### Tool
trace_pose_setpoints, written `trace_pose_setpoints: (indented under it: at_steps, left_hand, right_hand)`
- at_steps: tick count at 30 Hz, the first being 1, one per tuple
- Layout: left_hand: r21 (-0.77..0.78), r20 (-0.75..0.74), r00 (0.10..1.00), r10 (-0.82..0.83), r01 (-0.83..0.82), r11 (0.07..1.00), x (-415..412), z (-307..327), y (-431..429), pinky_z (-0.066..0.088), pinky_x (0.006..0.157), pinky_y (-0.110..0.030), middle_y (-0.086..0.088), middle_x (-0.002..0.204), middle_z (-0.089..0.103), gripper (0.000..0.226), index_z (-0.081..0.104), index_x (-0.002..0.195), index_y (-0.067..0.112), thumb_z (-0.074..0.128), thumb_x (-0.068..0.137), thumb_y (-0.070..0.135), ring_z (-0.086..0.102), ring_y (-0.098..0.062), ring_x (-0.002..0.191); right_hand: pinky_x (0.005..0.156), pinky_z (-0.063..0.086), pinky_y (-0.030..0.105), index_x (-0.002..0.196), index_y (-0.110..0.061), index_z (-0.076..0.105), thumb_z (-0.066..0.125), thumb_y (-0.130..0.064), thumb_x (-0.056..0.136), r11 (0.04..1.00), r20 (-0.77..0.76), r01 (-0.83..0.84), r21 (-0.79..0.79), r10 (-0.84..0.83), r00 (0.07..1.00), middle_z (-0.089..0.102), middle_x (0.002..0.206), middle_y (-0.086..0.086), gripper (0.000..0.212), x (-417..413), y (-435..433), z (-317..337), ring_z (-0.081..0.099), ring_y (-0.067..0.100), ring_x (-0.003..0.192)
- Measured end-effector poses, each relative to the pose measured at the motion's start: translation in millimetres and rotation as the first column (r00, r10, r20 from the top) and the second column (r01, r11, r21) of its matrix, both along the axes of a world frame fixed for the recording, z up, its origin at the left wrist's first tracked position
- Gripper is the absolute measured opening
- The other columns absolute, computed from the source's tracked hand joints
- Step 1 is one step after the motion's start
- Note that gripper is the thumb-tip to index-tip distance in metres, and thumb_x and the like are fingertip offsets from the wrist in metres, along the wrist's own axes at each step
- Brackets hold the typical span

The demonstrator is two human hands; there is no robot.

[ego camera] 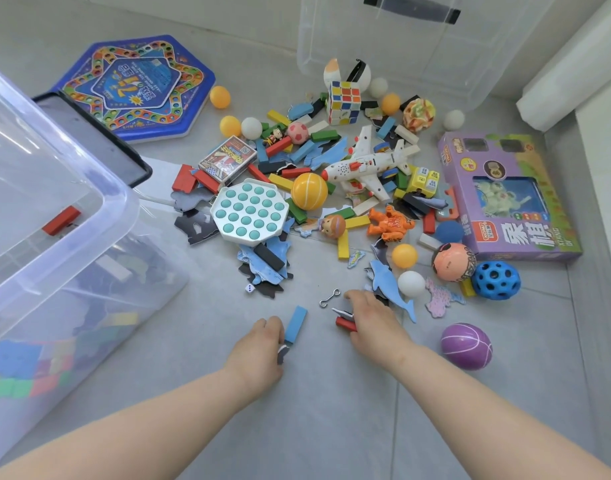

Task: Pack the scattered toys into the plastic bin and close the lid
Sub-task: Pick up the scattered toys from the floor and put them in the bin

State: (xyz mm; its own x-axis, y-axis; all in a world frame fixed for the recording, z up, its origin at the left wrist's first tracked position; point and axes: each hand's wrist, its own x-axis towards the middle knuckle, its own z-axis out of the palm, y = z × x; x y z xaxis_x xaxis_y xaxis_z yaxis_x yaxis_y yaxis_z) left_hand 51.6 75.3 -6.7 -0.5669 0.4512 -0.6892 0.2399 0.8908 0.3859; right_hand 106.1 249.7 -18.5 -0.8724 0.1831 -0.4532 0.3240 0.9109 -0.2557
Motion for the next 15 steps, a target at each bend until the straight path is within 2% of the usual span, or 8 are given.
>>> trace_pose_setpoints:
  at_steps: [2,4,5,7,10,11,13,15]
  left_hand:
    - [0.051,-0.027,1.0,-0.004,0.005,0.999,-3,4,-1,0.028,0.06,-0.025,0.01,0.076,0.036,0.026,0.028,0.082,0.026,0.047,0.086,0.009,0.04,-0.019,0.082]
    - [0.1,-0.083,0.996,0.037,-0.029,0.995,-9,10,3,0.03,0.066,-0.023,0.005,0.089,0.043,0.021,0.035,0.099,0.023,0.049,0.086,0.012,0.041,-0.018,0.084]
    - [0.103,-0.109,0.992,0.066,-0.054,0.993,-14,12,7,0.03,0.068,-0.022,0.003,0.094,0.046,0.024,0.04,0.108,0.02,0.049,0.086,0.013,0.044,-0.02,0.086]
    - [0.071,-0.129,0.986,0.103,-0.094,0.993,-21,12,15,0.033,0.07,-0.023,-0.005,0.107,0.056,0.034,0.042,0.119,0.014,0.048,0.086,0.01,0.052,-0.025,0.098]
    - [-0.02,-0.096,0.989,0.111,-0.113,0.993,-23,7,25,0.041,0.078,-0.031,-0.008,0.122,0.056,0.032,0.043,0.12,0.01,0.044,0.088,0.007,0.052,-0.027,0.11]
    - [-0.034,-0.089,0.989,0.114,-0.118,0.992,-22,5,28,0.041,0.078,-0.031,-0.009,0.122,0.056,0.03,0.045,0.118,0.01,0.043,0.089,0.008,0.053,-0.028,0.11]
    - [-0.051,-0.086,0.992,0.089,-0.094,0.994,-22,1,32,0.041,0.08,-0.032,-0.01,0.121,0.056,0.027,0.047,0.116,0.008,0.042,0.09,0.01,0.053,-0.029,0.11]
    - [-0.052,-0.091,0.994,0.065,-0.07,0.996,-21,-1,33,0.042,0.084,-0.031,-0.011,0.121,0.055,0.026,0.048,0.115,0.008,0.042,0.091,0.014,0.053,-0.028,0.11]
  right_hand:
    - [0.074,0.033,0.028,0.117,-0.005,0.048,0.051,-0.002,0.083,0.998,-0.065,-0.033,0.051,0.037,0.997,0.048,0.117,0.013,0.034,-3,-2,2,0.052,0.029,0.105]
    - [0.051,0.041,0.026,0.083,-0.001,0.06,0.075,0.005,0.05,0.996,-0.178,-0.074,0.048,0.081,0.981,0.061,0.089,0.014,0.037,-10,0,3,0.062,0.029,0.07]
    - [0.041,0.042,0.022,0.07,-0.003,0.06,0.079,0.006,0.033,0.991,-0.166,-0.13,0.036,0.134,0.977,0.063,0.078,0.012,0.043,-15,1,4,0.061,0.026,0.054]
    - [0.042,0.04,0.02,0.066,-0.003,0.06,0.078,0.005,0.028,0.971,-0.137,-0.218,0.101,0.23,0.964,0.065,0.074,0.012,0.043,-25,-1,5,0.061,0.027,0.05]
    - [0.061,0.033,0.029,0.093,0.002,0.06,0.07,0.002,0.062,0.935,-0.055,-0.328,0.138,0.338,0.94,0.059,0.098,0.017,0.033,-43,-1,8,0.062,0.033,0.082]
    - [0.058,0.029,0.027,0.089,0.0,0.062,0.075,-0.002,0.056,0.932,-0.047,-0.329,0.151,0.34,0.939,0.061,0.093,0.014,0.035,-46,-4,10,0.062,0.03,0.076]
    - [0.047,0.022,0.02,0.064,-0.009,0.063,0.082,-0.005,0.027,0.923,-0.027,-0.349,0.164,0.358,0.933,0.062,0.061,0.005,0.042,-49,-5,6,0.059,0.022,0.048]
    - [0.04,0.027,0.017,0.058,-0.011,0.061,0.081,-0.003,0.025,0.902,-0.05,-0.397,0.17,0.41,0.911,0.058,0.05,0.003,0.039,-50,-3,-4,0.057,0.02,0.041]
